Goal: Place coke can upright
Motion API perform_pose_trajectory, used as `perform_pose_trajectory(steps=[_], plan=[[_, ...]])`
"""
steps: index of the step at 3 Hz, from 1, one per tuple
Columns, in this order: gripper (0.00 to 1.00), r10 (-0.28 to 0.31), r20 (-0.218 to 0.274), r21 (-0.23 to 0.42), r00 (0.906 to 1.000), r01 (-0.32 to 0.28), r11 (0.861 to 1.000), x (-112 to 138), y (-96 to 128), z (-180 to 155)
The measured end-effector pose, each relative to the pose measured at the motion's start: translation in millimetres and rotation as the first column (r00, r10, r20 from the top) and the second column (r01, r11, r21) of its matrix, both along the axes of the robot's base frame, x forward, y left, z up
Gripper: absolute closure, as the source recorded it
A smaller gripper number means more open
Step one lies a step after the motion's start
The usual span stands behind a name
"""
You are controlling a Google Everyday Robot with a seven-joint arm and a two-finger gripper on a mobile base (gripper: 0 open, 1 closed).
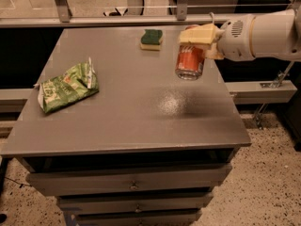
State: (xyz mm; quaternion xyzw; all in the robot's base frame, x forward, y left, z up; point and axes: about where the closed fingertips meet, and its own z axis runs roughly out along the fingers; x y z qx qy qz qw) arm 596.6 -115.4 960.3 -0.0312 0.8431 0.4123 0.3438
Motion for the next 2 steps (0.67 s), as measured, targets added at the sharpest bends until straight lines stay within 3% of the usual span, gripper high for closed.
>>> perform_pose_trajectory(steps=[1, 2], plan=[[1.0, 0.0, 0.028, 0.013, 0.9996, 0.0, 1.0, 2, -4, 2], [1.0, 0.01, 0.138, 0.123, 0.9904, -0.027, 0.992, 2, -23, 13]])
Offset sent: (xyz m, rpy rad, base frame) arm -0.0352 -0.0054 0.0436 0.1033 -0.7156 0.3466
